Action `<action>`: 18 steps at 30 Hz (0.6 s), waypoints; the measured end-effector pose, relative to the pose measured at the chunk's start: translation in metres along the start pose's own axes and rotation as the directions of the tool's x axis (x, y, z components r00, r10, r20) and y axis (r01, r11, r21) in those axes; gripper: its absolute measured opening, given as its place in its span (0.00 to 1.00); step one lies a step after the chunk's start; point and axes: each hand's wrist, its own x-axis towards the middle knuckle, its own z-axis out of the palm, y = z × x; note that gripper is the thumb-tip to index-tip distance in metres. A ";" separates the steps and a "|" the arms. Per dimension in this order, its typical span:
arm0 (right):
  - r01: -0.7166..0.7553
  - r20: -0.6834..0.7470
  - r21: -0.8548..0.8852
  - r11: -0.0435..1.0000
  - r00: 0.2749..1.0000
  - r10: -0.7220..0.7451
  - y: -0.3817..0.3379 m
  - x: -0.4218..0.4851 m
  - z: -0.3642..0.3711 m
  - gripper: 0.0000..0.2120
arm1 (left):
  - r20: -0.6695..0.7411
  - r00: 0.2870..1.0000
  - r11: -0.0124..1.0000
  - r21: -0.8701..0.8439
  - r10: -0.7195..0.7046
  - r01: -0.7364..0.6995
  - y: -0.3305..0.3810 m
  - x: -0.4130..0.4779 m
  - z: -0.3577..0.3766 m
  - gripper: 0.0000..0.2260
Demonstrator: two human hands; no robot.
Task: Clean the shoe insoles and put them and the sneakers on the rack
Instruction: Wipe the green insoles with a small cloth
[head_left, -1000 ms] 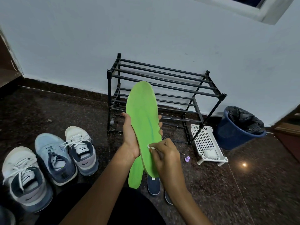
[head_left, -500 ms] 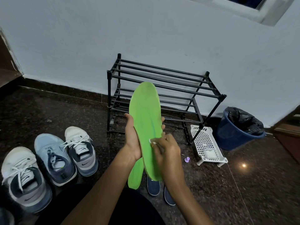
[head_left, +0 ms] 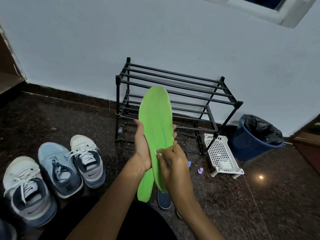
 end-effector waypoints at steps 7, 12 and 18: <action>-0.018 -0.058 -0.057 0.998 0.998 0.015 0.000 0.036 -0.003 0.07 | -0.017 1.000 0.988 0.151 0.002 0.001 -0.004 -0.003 0.001 0.38; 0.019 -0.005 0.051 0.999 1.000 -0.019 -0.010 0.014 -0.002 0.07 | -0.010 1.000 0.979 0.204 -0.019 0.020 -0.004 -0.001 -0.002 0.43; 0.015 -0.018 -0.026 1.000 1.000 -0.015 -0.005 0.034 -0.004 0.07 | -0.020 1.000 0.990 0.138 -0.003 0.006 -0.007 0.000 0.002 0.40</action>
